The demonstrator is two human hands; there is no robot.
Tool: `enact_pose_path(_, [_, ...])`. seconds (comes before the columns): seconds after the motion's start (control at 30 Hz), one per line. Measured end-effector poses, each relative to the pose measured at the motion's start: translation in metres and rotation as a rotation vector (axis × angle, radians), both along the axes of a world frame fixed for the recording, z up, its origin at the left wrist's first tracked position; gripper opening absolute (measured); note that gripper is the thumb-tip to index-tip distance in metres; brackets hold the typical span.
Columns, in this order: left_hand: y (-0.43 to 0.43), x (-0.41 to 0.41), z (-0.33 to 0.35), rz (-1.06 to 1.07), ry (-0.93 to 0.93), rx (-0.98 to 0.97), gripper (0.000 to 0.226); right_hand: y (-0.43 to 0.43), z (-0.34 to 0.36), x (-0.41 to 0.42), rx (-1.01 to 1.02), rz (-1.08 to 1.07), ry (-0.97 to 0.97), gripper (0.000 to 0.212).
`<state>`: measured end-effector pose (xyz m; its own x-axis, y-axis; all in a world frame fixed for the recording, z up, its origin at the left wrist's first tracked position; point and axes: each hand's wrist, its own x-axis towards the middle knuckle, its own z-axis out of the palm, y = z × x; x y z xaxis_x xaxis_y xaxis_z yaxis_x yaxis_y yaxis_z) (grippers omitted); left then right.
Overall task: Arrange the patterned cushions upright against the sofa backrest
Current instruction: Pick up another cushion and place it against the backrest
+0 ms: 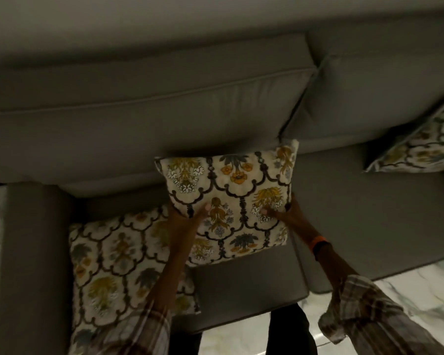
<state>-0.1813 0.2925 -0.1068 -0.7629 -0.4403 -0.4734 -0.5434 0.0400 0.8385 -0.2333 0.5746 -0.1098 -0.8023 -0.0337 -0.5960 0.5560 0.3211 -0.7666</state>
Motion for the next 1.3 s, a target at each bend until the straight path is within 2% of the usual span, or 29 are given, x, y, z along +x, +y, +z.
enact_pose_path(0.03, [0.024,-0.015,0.002,-0.05,0.02,0.013,0.116,0.026,-0.005,-0.012,0.017,-0.007,0.045,0.084])
enact_pose_path(0.13, [0.086,-0.063,-0.001,-0.168,0.111,0.061,0.095,0.095,-0.024,-0.053,0.057,-0.02,0.161,0.099])
enact_pose_path(0.23, [0.142,-0.107,-0.007,-0.179,0.15,0.029,0.112,0.15,-0.038,-0.1,0.056,-0.024,0.232,0.115])
enact_pose_path(0.3, [0.163,-0.123,-0.018,-0.163,0.161,0.022,0.11,0.172,-0.048,-0.129,0.038,0.0,0.229,0.126])
enact_pose_path(0.47, [0.186,-0.123,-0.046,-0.138,0.145,0.008,0.087,0.197,-0.065,-0.168,0.068,0.145,0.207,0.135])
enact_pose_path(0.53, [0.188,-0.12,-0.056,-0.125,0.166,-0.053,0.08,0.198,-0.065,-0.167,0.059,0.145,0.19,0.131])
enact_pose_path(0.63, [0.188,-0.117,-0.062,-0.08,0.101,-0.092,0.074,0.196,-0.075,-0.16,0.042,0.12,0.211,0.135])
enact_pose_path(0.73, [0.191,-0.115,-0.052,-0.018,0.029,-0.067,0.085,0.193,-0.069,-0.152,0.046,0.113,0.212,0.125])
enact_pose_path(0.87, [0.193,-0.12,-0.039,-0.005,0.072,-0.053,0.073,0.198,-0.068,-0.154,0.046,0.087,0.206,0.112])
enact_pose_path(1.07, [0.179,-0.125,-0.052,-0.058,0.069,-0.03,0.087,0.187,-0.067,-0.154,0.124,0.087,0.208,0.133])
enact_pose_path(1.17, [0.183,-0.126,-0.045,-0.097,0.095,-0.093,0.071,0.188,-0.081,-0.156,0.182,0.1,0.213,0.141])
enact_pose_path(1.23, [0.192,-0.118,-0.041,-0.096,0.089,-0.131,0.08,0.187,-0.075,-0.146,0.248,0.116,0.2,0.139])
enact_pose_path(1.3, [0.209,-0.1,-0.04,-0.079,-0.066,-0.131,0.103,0.186,-0.064,-0.128,0.358,0.141,0.15,0.137])
